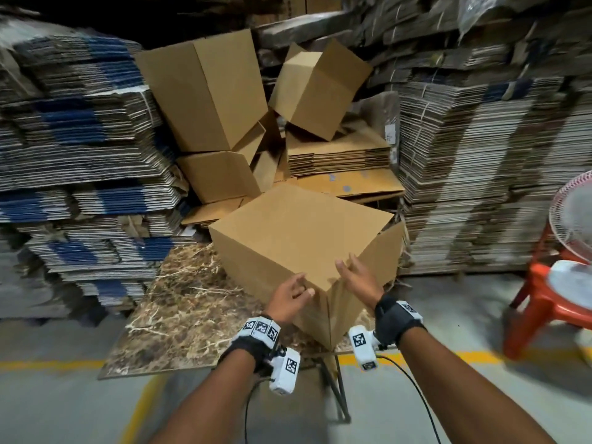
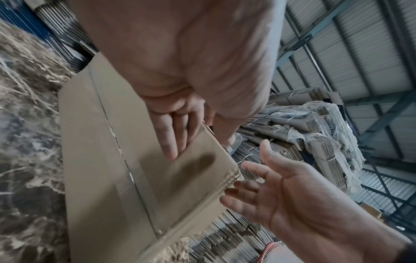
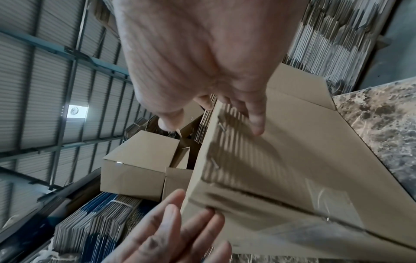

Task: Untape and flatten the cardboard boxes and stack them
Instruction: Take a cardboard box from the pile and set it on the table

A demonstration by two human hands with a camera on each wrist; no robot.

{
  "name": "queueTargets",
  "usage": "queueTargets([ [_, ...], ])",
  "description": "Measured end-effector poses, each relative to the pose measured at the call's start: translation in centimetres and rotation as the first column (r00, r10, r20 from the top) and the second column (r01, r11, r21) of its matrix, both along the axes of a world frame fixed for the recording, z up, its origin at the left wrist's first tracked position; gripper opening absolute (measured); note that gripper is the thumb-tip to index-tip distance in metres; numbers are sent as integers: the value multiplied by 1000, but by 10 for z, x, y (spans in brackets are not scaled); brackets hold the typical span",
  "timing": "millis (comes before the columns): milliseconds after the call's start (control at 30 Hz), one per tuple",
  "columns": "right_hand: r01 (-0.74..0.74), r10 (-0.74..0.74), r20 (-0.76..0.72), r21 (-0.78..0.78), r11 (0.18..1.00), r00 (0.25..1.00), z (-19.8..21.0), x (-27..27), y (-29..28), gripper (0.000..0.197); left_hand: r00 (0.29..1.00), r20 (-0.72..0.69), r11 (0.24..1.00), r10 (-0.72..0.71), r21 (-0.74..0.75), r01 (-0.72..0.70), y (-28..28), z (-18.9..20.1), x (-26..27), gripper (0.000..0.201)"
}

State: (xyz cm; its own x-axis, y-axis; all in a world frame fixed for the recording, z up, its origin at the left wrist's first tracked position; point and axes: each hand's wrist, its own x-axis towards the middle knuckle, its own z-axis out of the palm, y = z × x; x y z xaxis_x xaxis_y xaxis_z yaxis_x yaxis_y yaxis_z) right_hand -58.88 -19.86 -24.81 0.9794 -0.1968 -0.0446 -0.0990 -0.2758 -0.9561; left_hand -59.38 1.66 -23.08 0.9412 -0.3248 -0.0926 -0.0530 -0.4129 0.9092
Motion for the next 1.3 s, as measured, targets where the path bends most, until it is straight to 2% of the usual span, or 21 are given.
queueTargets([
  [67, -6, 6, 6, -32, 999, 1000, -7, -2, 3, 80, 1000, -5, 1000, -27, 4, 27, 6, -2, 9, 48],
  [133, -33, 34, 19, -84, 996, 999, -15, -5, 7, 72, 1000, 19, 1000, -14, 28, 14, 13, -3, 16, 38],
  [233, -86, 85, -15, -195, 977, 996, -18, -15, 14, 87, 992, 108, 996, 60, 66, -68, 25, 4, 23, 29],
  [300, -75, 66, -39, -290, 954, 997, -18, -19, 17, 100, 982, 142, 989, 124, 64, -134, 34, 6, 31, 27],
  [333, -64, 54, -40, -322, 945, 998, -17, -22, 19, 100, 979, 149, 987, 138, 67, -149, 37, 8, 33, 27],
  [500, -107, 115, -6, -409, 906, 993, -17, -27, 2, 75, 956, 267, 964, 120, 197, -176, 56, 6, 49, 28],
  [600, -149, 170, 0, -476, 867, 985, -11, -33, -29, 69, 907, 402, 907, 124, 324, -268, 63, -2, 57, 30],
  [667, -179, 198, -18, -518, 837, 980, -7, -31, -51, 61, 872, 481, 879, 86, 375, -294, 67, -6, 61, 35],
  [733, -144, 162, -11, -519, 843, 987, -4, -22, -71, 51, 855, 509, 862, 93, 390, -325, 72, -7, 63, 43],
  [867, 29, -2, 56, -479, 878, 998, -12, -6, -90, 45, 891, 433, 744, 140, 547, -383, 89, -3, 63, 92],
  [967, 109, -59, 129, -425, 899, 990, -25, 4, -87, 51, 884, 415, 630, 218, 632, -452, 105, -2, 63, 112],
  [1067, 161, -95, 191, -370, 915, 977, -39, 9, -81, 61, 803, 457, 557, 384, 579, -596, 128, -9, 63, 128],
  [1167, 255, -202, 196, -304, 918, 960, -46, 9, -70, 54, 734, 465, 518, 495, 521, -679, 150, -18, 57, 130],
  [1233, 244, -226, 98, -255, 936, 969, -54, 6, -64, 62, 659, 435, 528, 613, 395, -752, 155, -19, 48, 125],
  [1300, 181, -191, -37, -189, 965, 981, -73, 9, -63, 86, 566, 328, 515, 756, 235, -824, 157, -27, 41, 130],
])
